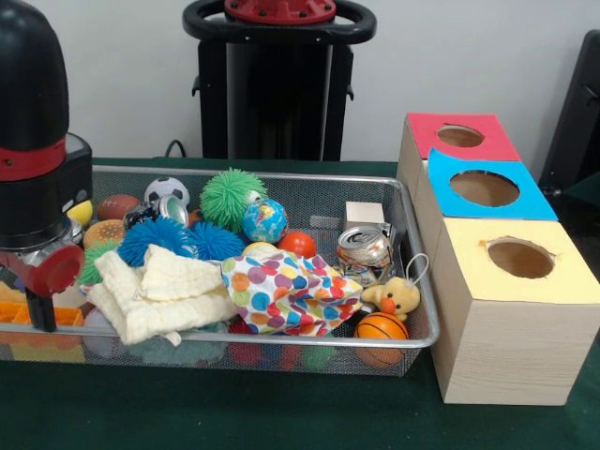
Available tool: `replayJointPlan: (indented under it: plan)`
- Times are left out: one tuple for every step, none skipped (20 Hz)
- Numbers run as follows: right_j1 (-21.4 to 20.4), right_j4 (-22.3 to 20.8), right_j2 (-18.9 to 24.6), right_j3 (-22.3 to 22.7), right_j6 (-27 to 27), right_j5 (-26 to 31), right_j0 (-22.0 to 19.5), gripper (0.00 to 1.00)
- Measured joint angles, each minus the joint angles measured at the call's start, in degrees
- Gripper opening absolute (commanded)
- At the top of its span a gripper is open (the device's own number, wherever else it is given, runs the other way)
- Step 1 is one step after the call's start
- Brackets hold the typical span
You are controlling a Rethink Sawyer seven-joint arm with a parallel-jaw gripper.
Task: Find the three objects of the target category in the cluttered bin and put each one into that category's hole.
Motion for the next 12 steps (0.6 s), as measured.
replayJointPlan:
  plan:
    - [0.3, 0.0, 0.0, -0.7, 0.0, 0.9, 0.0, 0.00]
    - [0.6, 0.0, 0.0, -1.4, 0.0, 1.9, 0.1, 0.00]
    - [0.8, 0.0, 0.0, -1.9, 0.0, 2.5, 0.1, 0.00]
    - [1.2, 0.0, 0.1, -2.8, 0.0, 3.8, 0.1, 0.00]
    - [1.5, 0.0, 0.1, -3.5, 0.0, 4.7, 0.1, 0.00]
    - [1.7, 0.0, 0.2, -4.0, 0.0, 5.5, 0.1, 0.00]
    - [1.9, 0.0, 0.2, -4.6, 0.0, 6.4, 0.1, 0.00]
    - [2.0, 0.0, 0.2, -4.8, 0.0, 6.8, 0.1, 0.00]
    - [2.2, 0.0, 0.3, -5.2, 0.0, 7.4, 0.1, 0.00]
    - [2.3, 0.0, 0.3, -5.4, 0.0, 7.7, 0.1, 0.00]
    - [2.3, 0.0, 0.3, -5.5, 0.0, 7.8, 0.0, 0.00]
    - [2.3, 0.0, 0.4, -5.5, 0.0, 7.9, 0.0, 0.00]
